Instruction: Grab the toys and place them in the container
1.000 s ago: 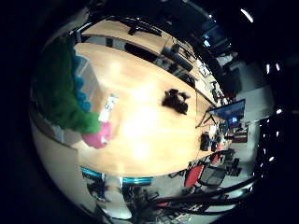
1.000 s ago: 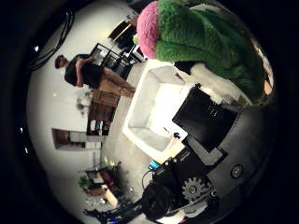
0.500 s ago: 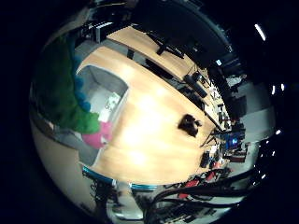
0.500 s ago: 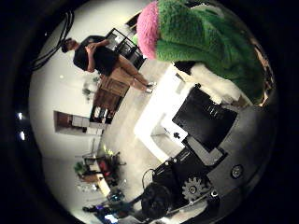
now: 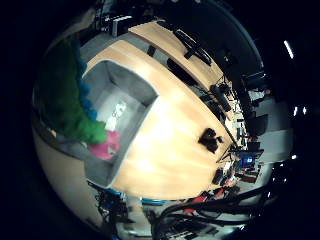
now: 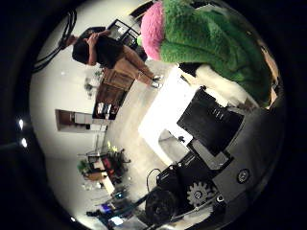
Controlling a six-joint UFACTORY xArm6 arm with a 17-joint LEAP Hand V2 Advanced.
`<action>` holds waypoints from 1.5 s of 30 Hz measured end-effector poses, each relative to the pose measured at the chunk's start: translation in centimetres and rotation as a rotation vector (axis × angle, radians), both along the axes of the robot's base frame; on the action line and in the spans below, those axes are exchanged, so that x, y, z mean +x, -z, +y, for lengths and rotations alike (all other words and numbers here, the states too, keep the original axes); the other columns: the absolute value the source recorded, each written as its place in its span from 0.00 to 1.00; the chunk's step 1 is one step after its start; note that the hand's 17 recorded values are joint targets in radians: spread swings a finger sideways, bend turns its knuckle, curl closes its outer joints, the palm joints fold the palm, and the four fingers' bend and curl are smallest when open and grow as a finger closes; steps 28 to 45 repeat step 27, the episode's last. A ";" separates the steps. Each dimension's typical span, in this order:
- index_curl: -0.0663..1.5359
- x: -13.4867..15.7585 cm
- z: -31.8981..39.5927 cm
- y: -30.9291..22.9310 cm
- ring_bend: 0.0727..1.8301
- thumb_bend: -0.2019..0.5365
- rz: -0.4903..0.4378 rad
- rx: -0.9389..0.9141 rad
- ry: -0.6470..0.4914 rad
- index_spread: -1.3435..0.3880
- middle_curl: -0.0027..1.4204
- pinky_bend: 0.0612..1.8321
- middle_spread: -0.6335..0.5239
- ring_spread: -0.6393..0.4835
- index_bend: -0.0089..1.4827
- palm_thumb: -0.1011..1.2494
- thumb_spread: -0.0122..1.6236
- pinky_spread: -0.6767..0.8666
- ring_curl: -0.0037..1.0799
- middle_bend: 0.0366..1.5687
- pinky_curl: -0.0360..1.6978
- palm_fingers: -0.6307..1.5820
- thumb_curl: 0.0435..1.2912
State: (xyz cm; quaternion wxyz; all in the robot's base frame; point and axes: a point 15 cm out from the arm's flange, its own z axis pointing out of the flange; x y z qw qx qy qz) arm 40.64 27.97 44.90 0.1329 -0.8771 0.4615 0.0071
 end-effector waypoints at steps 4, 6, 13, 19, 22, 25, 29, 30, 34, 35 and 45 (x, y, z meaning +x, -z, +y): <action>0.46 -0.2 -0.5 1.6 0.56 0.13 0.049 -0.034 -0.008 0.43 0.34 0.56 0.21 0.27 0.20 0.54 0.59 0.09 0.43 0.47 0.30 0.55 0.19; 0.45 -0.2 -0.8 2.8 0.48 0.13 0.090 -0.059 -0.012 0.44 0.32 0.50 0.26 0.32 0.21 0.41 0.58 0.19 0.40 0.42 0.29 0.40 0.17; 0.38 -0.2 -1.1 3.7 0.39 0.21 0.136 -0.083 -0.030 0.46 0.28 0.43 0.35 0.41 0.18 0.28 0.56 0.41 0.29 0.34 0.23 0.39 0.17; 0.36 -0.3 -0.9 3.7 0.36 0.23 0.138 -0.079 -0.035 0.47 0.27 0.41 0.37 0.44 0.17 0.27 0.55 0.50 0.27 0.32 0.21 0.41 0.18; 0.35 -0.4 -0.8 3.7 0.35 0.23 0.137 -0.078 -0.035 0.48 0.26 0.41 0.37 0.45 0.16 0.27 0.55 0.52 0.26 0.31 0.20 0.42 0.19; 0.34 -0.3 -0.9 3.6 0.34 0.23 0.137 -0.078 -0.034 0.48 0.26 0.39 0.37 0.45 0.16 0.27 0.56 0.54 0.25 0.31 0.19 0.43 0.19; 0.34 -0.3 -0.9 3.6 0.34 0.23 0.137 -0.078 -0.034 0.48 0.26 0.39 0.37 0.45 0.16 0.28 0.56 0.55 0.25 0.30 0.18 0.43 0.19; 0.34 -0.3 -0.9 3.6 0.34 0.23 0.137 -0.078 -0.034 0.48 0.26 0.39 0.37 0.45 0.16 0.28 0.56 0.55 0.25 0.30 0.18 0.43 0.19; 0.34 -0.3 -0.9 3.6 0.34 0.23 0.137 -0.078 -0.034 0.48 0.26 0.39 0.37 0.45 0.16 0.28 0.56 0.55 0.25 0.30 0.18 0.43 0.19; 0.34 -0.3 -0.9 3.6 0.34 0.23 0.137 -0.078 -0.034 0.48 0.26 0.39 0.37 0.45 0.16 0.28 0.56 0.55 0.25 0.30 0.18 0.43 0.19; 0.34 -0.3 -0.9 3.6 0.34 0.23 0.137 -0.078 -0.034 0.48 0.26 0.39 0.37 0.45 0.16 0.28 0.56 0.55 0.25 0.30 0.18 0.43 0.19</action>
